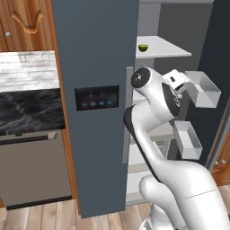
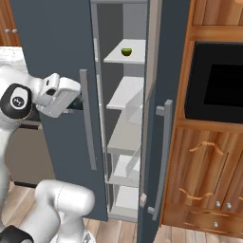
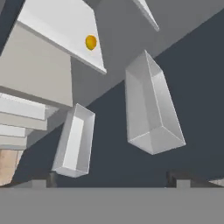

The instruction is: Retrieve the kiwi and mango from the fridge and place them into the bowl on the dining table.

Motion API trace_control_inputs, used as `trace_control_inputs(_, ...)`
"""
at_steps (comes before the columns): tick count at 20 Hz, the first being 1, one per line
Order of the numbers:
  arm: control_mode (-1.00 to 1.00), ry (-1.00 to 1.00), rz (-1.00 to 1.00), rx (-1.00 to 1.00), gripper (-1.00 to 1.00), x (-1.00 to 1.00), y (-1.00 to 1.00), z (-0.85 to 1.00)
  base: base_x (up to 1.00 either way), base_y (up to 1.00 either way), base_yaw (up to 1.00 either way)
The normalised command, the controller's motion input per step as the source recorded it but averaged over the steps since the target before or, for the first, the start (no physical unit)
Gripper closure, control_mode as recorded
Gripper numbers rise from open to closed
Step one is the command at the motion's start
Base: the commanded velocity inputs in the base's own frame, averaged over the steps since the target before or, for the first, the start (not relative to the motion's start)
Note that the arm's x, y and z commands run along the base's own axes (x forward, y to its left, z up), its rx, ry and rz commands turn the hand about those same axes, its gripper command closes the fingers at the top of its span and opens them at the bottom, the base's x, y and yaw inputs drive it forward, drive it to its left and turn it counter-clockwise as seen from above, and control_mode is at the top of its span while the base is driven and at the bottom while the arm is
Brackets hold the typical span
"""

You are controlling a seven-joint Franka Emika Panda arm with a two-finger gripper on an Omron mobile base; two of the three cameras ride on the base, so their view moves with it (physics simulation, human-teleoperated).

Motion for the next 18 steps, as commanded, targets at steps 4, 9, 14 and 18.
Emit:
trace_control_inputs(4,-1.0,0.19,-0.06,-0.2,-1.0,0.4,-0.48,-0.72,0.0,0.0,0.0)
trace_control_inputs(9,-1.0,0.14,-0.01,-0.08,-1.0,0.08,-0.56,-0.39,0.0,0.0,0.0)
trace_control_inputs(14,-1.0,0.03,-0.01,0.0,-1.0,-0.01,-0.74,-0.1,0.0,0.0,0.0)
trace_control_inputs(18,-1.0,0.04,0.0,0.0,-1.0,-0.01,-0.69,-0.07,0.0,0.0,0.0)
